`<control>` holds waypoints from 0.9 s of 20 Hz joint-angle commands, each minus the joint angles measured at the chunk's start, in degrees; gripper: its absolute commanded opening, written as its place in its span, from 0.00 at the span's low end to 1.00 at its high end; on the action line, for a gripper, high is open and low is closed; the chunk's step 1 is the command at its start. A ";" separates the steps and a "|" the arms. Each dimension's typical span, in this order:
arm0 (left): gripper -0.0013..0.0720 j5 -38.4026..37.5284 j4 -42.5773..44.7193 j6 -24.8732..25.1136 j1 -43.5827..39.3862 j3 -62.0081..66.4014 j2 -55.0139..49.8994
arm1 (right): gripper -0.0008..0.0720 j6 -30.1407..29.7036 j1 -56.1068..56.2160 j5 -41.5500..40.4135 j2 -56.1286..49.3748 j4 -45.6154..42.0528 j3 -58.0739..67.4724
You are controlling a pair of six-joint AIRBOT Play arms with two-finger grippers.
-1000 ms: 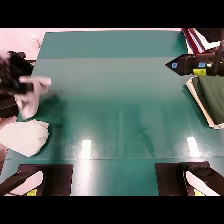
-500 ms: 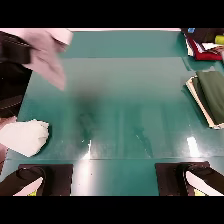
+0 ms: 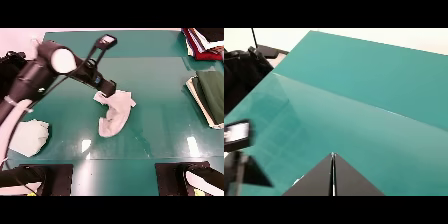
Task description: Fold the shirts.
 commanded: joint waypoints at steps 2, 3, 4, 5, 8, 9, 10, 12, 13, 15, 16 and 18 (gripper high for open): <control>0.88 3.56 -4.94 -0.04 7.34 0.00 -6.73 | 0.03 0.00 -0.11 1.42 1.90 -0.22 -2.34; 0.88 3.21 -6.73 -0.02 10.58 -0.07 -8.09 | 0.03 0.00 -0.11 1.25 2.67 -0.22 -4.07; 0.88 2.73 -9.07 0.00 13.49 -0.07 -9.68 | 0.03 0.00 -0.11 0.50 3.50 -0.22 -6.27; 0.88 2.10 -12.28 0.22 16.37 -0.13 -11.85 | 0.03 0.00 -0.11 -0.24 4.15 -0.22 -8.50; 0.88 -0.68 -21.44 5.27 20.37 -0.20 -18.32 | 0.03 0.00 -0.11 -1.62 5.86 -0.17 -14.51; 0.88 -0.98 -21.84 6.27 20.39 -0.20 -20.24 | 0.03 0.00 -0.11 -1.64 6.19 -0.17 -16.28; 0.88 -1.14 -21.86 6.97 20.06 -0.20 -22.08 | 0.03 0.00 -0.11 -1.84 6.45 -0.17 -17.99; 0.88 -1.68 -21.64 7.17 19.30 -0.20 -24.81 | 0.03 0.04 -0.11 -2.01 7.02 -0.22 -21.22; 0.88 -1.64 -21.59 7.17 19.04 -0.17 -25.83 | 0.03 0.11 -0.11 -1.99 7.34 -0.20 -23.12; 0.78 -0.83 -20.85 7.06 19.04 -0.17 -26.49 | 0.03 1.09 -0.11 -1.84 7.67 -0.20 -27.28; 0.39 -0.35 -20.00 7.32 19.06 -0.15 -26.49 | 0.03 1.46 -0.11 -1.88 7.85 -0.22 -29.49; 0.05 -0.09 -17.07 7.52 19.10 -0.15 -26.49 | 0.03 1.49 -0.11 -1.81 7.82 -0.17 -33.92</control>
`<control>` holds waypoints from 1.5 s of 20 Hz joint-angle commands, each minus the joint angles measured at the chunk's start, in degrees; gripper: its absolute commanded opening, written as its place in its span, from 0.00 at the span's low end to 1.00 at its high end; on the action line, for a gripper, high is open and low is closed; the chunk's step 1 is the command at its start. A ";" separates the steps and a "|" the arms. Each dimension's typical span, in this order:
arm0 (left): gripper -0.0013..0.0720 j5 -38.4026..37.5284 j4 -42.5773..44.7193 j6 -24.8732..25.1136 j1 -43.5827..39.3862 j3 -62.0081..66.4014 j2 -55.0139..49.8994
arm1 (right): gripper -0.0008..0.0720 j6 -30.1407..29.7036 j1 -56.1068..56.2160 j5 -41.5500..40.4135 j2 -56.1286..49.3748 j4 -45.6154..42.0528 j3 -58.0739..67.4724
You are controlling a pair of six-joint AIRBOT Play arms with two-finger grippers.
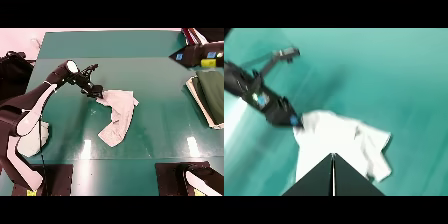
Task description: Fold the shirts.
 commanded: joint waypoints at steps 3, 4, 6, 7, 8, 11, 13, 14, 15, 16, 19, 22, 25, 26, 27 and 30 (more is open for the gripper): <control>0.05 -3.85 7.19 0.55 0.09 3.13 -0.68 | 0.03 3.15 0.07 2.67 0.15 -1.11 -14.38; 0.05 -4.09 8.68 0.52 0.09 4.24 0.11 | 0.04 4.37 0.09 2.99 0.17 -1.29 -18.25; 0.05 -3.39 9.81 0.59 0.09 5.92 2.45 | 0.49 5.84 0.11 1.81 0.17 -0.66 -27.23; 0.05 -3.54 9.97 0.59 0.09 6.67 3.19 | 0.55 6.21 0.13 0.00 -0.04 1.14 -32.11; 0.05 -3.45 10.21 0.59 0.09 6.95 3.65 | 0.55 5.95 0.22 -1.51 -0.83 4.39 -36.11; 0.05 -4.50 10.19 0.55 0.07 7.39 3.76 | 0.55 1.49 5.42 -9.46 -6.32 13.88 -43.76; 0.05 -5.42 10.23 0.55 0.07 7.39 3.76 | 0.56 -2.23 11.34 -15.72 -11.39 21.11 -44.54; 0.05 -5.66 10.43 0.55 0.07 7.39 3.76 | 0.59 -3.41 14.19 -18.14 -14.12 23.47 -43.80; 0.05 -5.84 10.43 0.55 0.07 7.39 3.76 | 0.64 -4.09 16.35 -19.37 -16.70 24.96 -42.58; 0.05 -5.97 10.43 0.55 0.07 7.39 3.76 | 0.64 -4.52 18.12 -19.74 -19.08 25.92 -40.96; 0.05 -6.03 10.43 0.55 0.07 7.39 3.76 | 0.63 -4.74 21.55 -20.37 -25.07 25.99 -34.93; 0.05 -6.54 10.45 0.55 0.07 7.39 3.89 | 0.09 -4.81 22.10 -22.40 -28.26 25.38 -31.39; 0.05 -6.71 12.44 0.55 0.09 8.00 7.69 | 0.03 -4.90 20.76 -21.84 -25.83 20.17 -28.81; 0.05 -7.13 13.94 0.55 0.09 9.31 10.14 | 0.03 -4.68 19.32 -19.96 -23.34 17.90 -27.12; 0.05 -7.56 15.65 0.55 0.07 11.37 13.14 | 0.03 -4.57 17.29 -16.98 -19.89 15.37 -24.50; 0.05 -7.98 17.20 1.55 0.07 20.04 24.79 | 0.03 -1.51 10.25 -5.73 -8.39 7.96 -13.35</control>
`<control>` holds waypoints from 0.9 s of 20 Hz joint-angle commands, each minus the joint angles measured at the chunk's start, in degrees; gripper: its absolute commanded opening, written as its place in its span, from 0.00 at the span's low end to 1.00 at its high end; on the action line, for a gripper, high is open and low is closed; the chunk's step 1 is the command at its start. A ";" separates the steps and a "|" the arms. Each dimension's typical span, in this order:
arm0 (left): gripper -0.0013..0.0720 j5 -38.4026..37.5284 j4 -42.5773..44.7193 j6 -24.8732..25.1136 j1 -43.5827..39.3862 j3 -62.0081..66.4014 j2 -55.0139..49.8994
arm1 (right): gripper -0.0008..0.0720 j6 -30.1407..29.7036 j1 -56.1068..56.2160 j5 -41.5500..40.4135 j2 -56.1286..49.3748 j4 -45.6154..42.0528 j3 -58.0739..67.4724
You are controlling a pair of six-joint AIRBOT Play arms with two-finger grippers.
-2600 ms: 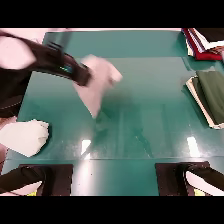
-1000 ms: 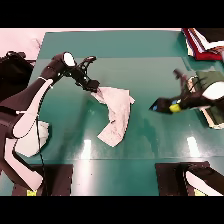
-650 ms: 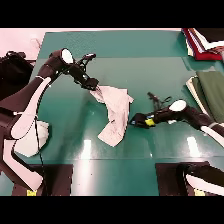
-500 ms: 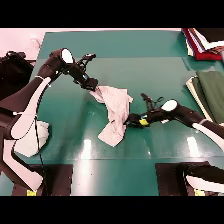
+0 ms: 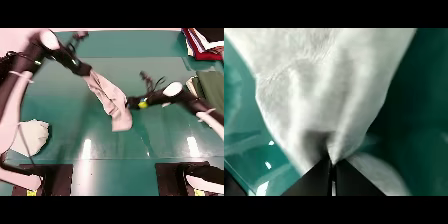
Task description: Fold the shirts.
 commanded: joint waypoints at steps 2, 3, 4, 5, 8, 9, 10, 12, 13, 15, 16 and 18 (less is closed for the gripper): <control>0.05 -0.20 1.90 1.03 0.00 10.93 16.06 | 0.03 4.48 -8.94 16.06 14.25 -10.80 16.57; 0.05 0.90 1.73 1.03 0.00 11.37 20.35 | 0.03 4.90 -10.40 18.86 16.57 -11.93 20.55; 0.05 1.16 1.68 1.05 0.00 11.32 23.98 | 0.03 5.73 -11.34 21.00 18.60 -13.25 24.39; 0.05 0.68 1.70 1.03 0.00 11.32 27.32 | 0.03 6.60 -12.02 22.34 20.22 -14.25 27.71; 0.05 -1.88 1.70 0.98 0.00 11.32 32.85 | 0.03 9.94 -12.74 26.82 22.03 -16.85 34.53; 0.05 -2.80 1.51 0.96 0.00 11.08 33.48 | 0.03 11.56 -12.59 28.76 21.59 -18.27 36.20; 0.05 -3.74 0.55 0.98 0.00 10.40 33.46 | 0.03 12.72 -11.98 30.16 20.81 -19.96 37.05; 0.05 -3.85 -0.28 1.03 -0.46 5.07 32.81 | 0.03 14.49 -8.96 33.68 17.77 -24.48 36.87; 0.05 -4.26 -0.20 1.27 -1.27 1.01 31.82 | 0.03 14.75 -6.25 34.53 15.80 -26.93 35.32; 0.05 -4.74 0.04 1.42 -3.74 -8.31 28.65 | 0.03 14.62 -0.55 32.11 12.44 -31.45 28.96; 0.05 -4.52 1.03 1.60 -5.33 -13.40 26.73 | 0.03 14.60 1.51 30.67 10.86 -33.75 25.40; 0.05 -4.15 4.26 2.54 -7.69 -21.94 23.08 | 0.03 14.64 3.23 28.85 7.87 -35.98 18.82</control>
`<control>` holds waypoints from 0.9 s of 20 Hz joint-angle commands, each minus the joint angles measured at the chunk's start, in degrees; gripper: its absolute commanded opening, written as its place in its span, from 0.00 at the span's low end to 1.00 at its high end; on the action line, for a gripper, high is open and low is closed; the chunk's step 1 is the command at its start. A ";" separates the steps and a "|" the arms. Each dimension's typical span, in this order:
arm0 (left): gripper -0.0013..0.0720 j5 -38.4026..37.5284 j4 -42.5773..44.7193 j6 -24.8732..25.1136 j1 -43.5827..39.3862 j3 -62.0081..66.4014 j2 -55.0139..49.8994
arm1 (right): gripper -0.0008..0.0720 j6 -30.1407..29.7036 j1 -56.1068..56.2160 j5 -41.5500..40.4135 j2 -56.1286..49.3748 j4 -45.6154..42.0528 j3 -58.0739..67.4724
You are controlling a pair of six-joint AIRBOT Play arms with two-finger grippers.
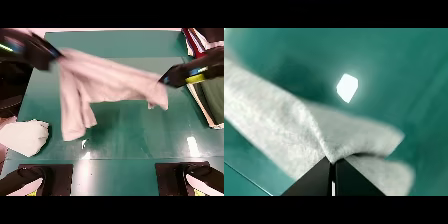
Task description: Fold the shirts.
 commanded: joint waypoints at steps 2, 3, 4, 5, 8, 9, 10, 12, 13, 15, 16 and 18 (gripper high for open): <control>0.05 -0.37 2.16 2.67 -5.05 -18.62 -6.62 | 0.03 0.74 3.45 -1.81 -5.09 -5.77 -11.54; 0.05 -0.31 1.49 3.91 -6.27 -21.59 -7.13 | 0.03 0.74 2.73 -2.25 -4.85 -5.62 -13.31; 0.05 0.20 0.50 4.66 -7.69 -24.55 -7.15 | 0.03 0.74 2.05 -2.62 -4.13 -5.60 -14.86; 0.05 0.13 -1.31 5.57 -8.81 -26.62 -7.13 | 0.03 0.72 1.44 -2.75 -3.13 -5.60 -16.15; 0.11 0.98 -9.29 6.58 -10.16 -29.27 -7.13 | 0.03 0.74 -0.44 -2.73 -0.55 -5.57 -18.10; 0.53 1.81 -11.10 6.99 -9.99 -29.20 -7.10 | 0.03 0.74 -0.76 -2.73 0.11 -5.55 -18.08; 0.88 3.41 -11.45 6.29 -9.99 -28.87 -7.10 | 0.03 0.72 -1.18 -2.93 0.68 -5.49 -18.08; 0.88 4.83 -8.66 4.50 -9.09 -26.47 -7.08 | 0.03 0.74 -1.25 -3.15 1.55 -5.31 -18.08; 0.88 4.87 -7.04 3.48 -7.19 -24.41 -7.08 | 0.03 0.74 -1.22 -3.02 1.68 -5.18 -18.05; 0.88 6.10 -5.14 1.55 0.24 -20.31 -7.06 | 0.03 0.74 -1.22 -2.84 1.60 -5.11 -18.05; 0.88 7.13 -5.64 1.01 5.18 -19.28 -7.06 | 0.03 0.72 -1.22 -2.91 1.60 -5.11 -18.05; 0.88 7.82 -6.27 1.05 13.53 -19.89 -7.82 | 0.03 0.72 -1.22 -3.15 1.57 -5.14 -18.05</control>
